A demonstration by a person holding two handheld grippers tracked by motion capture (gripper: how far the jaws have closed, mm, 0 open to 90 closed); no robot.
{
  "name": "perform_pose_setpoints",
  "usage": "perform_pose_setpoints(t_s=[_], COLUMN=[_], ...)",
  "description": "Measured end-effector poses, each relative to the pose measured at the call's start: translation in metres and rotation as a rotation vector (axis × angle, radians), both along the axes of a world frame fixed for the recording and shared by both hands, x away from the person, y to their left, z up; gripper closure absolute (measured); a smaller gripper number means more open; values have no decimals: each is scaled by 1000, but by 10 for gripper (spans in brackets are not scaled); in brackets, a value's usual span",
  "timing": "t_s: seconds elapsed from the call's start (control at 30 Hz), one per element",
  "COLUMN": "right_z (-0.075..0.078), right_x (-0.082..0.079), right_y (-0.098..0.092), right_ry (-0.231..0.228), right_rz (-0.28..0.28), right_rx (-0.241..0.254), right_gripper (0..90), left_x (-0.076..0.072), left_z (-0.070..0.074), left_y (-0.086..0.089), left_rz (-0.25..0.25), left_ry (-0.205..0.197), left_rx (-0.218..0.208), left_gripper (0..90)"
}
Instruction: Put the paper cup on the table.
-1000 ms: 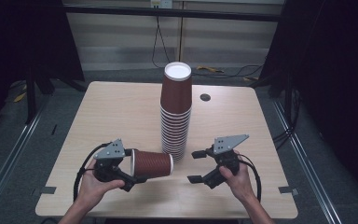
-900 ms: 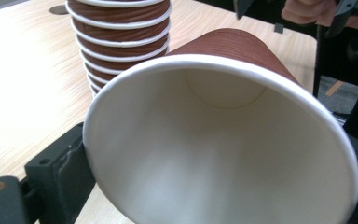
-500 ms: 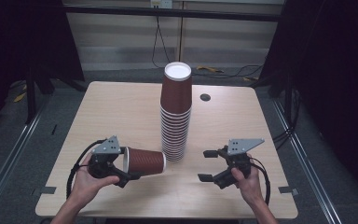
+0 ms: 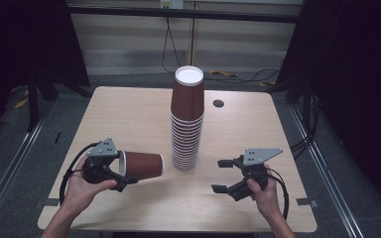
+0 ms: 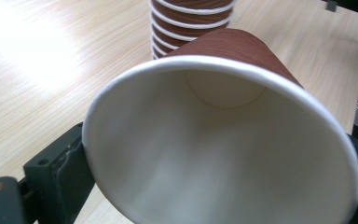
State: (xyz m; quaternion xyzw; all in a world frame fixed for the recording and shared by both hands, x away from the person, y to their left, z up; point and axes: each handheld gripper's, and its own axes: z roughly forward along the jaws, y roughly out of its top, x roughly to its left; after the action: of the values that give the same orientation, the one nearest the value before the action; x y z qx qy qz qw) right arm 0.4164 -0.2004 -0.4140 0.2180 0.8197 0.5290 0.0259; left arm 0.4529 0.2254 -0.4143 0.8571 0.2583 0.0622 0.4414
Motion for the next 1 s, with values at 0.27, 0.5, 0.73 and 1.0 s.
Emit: perform_pose_setpoints(t_s=[0.27,0.5,0.73,1.0], right_z=[0,0,1,0], right_x=[-2,-1,-1,0], right_y=[1,1,-1,0], right_ry=[-4,-2,-3,2], right_rz=[3,0,-4,-3], right_rx=[-10,-14,-13,-15], right_gripper=[133,133,133,133], left_x=[9,18,30,41], left_z=[-1,8,16,27], left_y=[5,4,2,-4], left_rz=[49,70,96,81], left_ry=[20,42,75,75], left_rx=[79,120,195,301], left_gripper=[44,43,38,37])
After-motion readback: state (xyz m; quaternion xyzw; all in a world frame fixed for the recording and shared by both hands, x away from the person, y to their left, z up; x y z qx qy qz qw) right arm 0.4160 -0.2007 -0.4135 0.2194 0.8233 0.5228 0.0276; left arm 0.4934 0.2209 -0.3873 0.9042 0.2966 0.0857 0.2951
